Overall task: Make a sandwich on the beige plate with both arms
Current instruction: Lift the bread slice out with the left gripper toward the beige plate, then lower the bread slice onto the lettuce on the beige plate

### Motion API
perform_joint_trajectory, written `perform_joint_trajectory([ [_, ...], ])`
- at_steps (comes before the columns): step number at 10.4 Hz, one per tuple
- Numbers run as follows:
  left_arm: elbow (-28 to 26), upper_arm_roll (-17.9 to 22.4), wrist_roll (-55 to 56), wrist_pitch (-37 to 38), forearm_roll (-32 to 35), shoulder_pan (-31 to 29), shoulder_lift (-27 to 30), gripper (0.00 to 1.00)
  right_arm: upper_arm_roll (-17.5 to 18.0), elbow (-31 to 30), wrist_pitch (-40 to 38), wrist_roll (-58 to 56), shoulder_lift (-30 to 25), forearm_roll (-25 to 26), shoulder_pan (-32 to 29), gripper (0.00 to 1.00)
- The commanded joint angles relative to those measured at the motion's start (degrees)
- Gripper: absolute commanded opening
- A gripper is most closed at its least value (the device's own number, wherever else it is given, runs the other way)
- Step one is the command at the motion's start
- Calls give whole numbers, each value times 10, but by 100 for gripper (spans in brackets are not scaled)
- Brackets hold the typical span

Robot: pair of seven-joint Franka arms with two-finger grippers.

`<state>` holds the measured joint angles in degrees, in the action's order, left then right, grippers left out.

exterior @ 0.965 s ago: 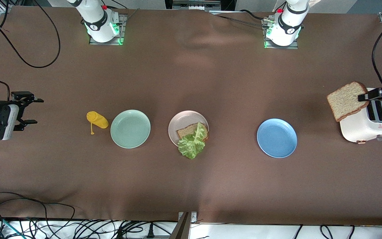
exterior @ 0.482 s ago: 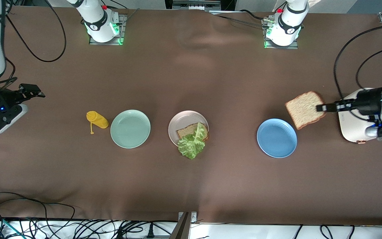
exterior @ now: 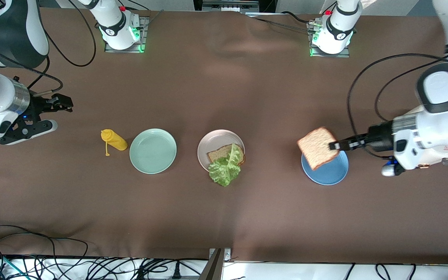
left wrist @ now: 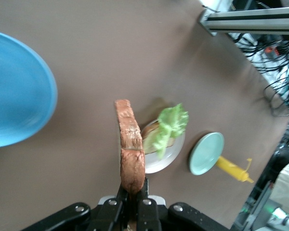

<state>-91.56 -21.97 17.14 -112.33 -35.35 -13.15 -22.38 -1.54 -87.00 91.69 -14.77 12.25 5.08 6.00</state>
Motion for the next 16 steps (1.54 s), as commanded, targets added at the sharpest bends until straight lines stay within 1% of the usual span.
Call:
perform_joint_trajectory([
  [1,-13,4,22,-91,-44,51,-17,0,-27,-80,89,31,-68,-49,-1,100],
  [2,-13,4,25,-124,-45,75,-30,0,-33,-80,57,73,-83,-56,-2,100],
  [3,-13,3,25,-156,-45,94,-41,0,-55,-76,29,83,-94,-60,8,100],
  [4,-13,1,23,-188,-45,111,-55,0,-71,-74,16,77,-102,-61,14,100],
  [6,-7,1,17,-251,-75,156,-80,0,-90,-71,9,27,-105,-60,12,100],
  [9,-3,1,17,-261,-81,194,-88,0,-86,-47,-32,41,-107,-55,13,100],
  [11,-1,1,19,-333,-97,236,-110,0,-82,-36,-49,86,-107,-48,18,100],
  [12,6,1,21,-352,-97,249,-122,0,-77,-23,-54,101,-107,-47,19,100],
  [14,6,1,23,-379,-99,275,-144,0,-73,-21,-61,106,-107,-46,19,100],
  [16,6,1,23,-382,-105,279,-150,0,-75,-16,-62,106,-105,-52,18,100],
])
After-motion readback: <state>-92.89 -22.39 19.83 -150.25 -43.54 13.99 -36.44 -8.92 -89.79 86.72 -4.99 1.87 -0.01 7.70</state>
